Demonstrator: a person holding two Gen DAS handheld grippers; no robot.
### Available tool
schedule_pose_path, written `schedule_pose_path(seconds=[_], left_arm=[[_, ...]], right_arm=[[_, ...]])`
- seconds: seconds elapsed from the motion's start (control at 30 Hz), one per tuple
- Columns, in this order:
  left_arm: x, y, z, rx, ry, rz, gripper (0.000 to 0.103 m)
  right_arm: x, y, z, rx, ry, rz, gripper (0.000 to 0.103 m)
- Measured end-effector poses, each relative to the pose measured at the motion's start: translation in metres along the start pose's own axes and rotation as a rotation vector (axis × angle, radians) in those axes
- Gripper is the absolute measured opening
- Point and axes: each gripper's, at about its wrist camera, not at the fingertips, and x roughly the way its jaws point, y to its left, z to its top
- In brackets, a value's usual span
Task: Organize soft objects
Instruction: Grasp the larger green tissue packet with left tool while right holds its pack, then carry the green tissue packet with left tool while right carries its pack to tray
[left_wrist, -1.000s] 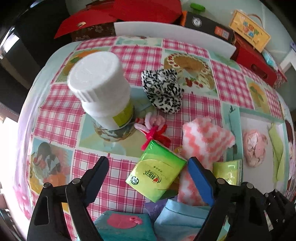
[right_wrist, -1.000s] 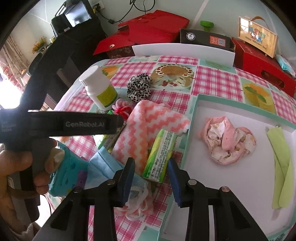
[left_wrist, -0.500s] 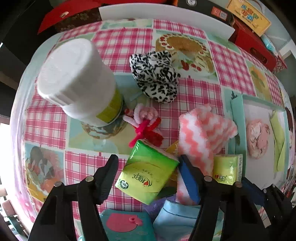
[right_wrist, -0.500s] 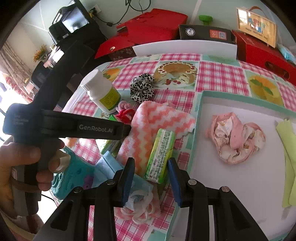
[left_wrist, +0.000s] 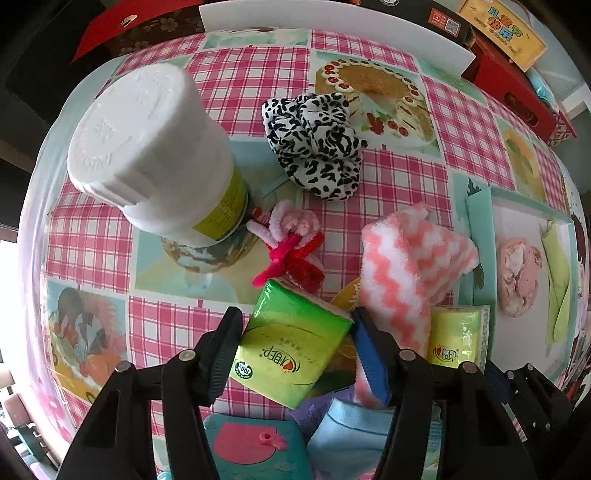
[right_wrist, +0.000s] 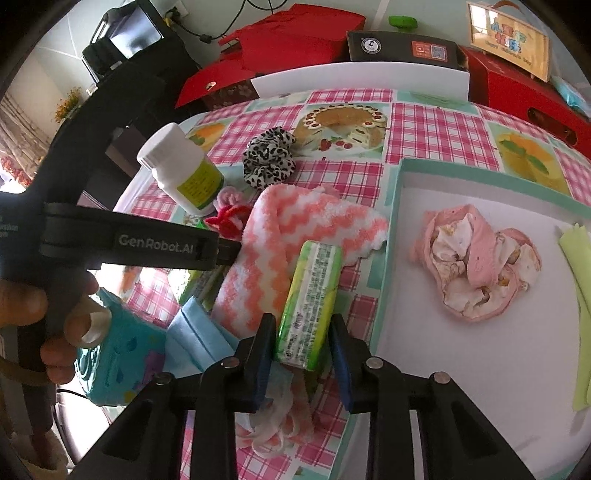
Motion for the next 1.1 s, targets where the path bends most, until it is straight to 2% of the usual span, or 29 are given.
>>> schedule_pose_path(seconds=[0.27, 0.47, 0.57, 0.83, 1.1], left_arm=[[-0.011, 0.008, -0.022, -0.080, -0.085, 0.010, 0.060], [-0.029, 0.011, -0.040, -0.165, -0.213, 0.023, 0.059], [-0.038, 0.009, -0.046, -0.199, -0.267, -0.007, 0.059], [-0.073, 0.005, -0.053, -0.201, -0.374, -0.044, 0.059], [-0.103, -0.001, -0.057, -0.176, -0.471, -0.074, 0.059]], right_arm=[[0.000, -0.003, 0.000, 0.014, -0.011, -0.002, 0.026], [-0.004, -0.004, 0.001, 0.014, -0.023, -0.003, 0.025], [-0.008, -0.005, 0.002, 0.020, -0.031, -0.002, 0.025], [-0.022, -0.006, 0.003, 0.029, -0.073, 0.001, 0.025], [-0.046, -0.007, 0.006, 0.039, -0.150, 0.011, 0.025]])
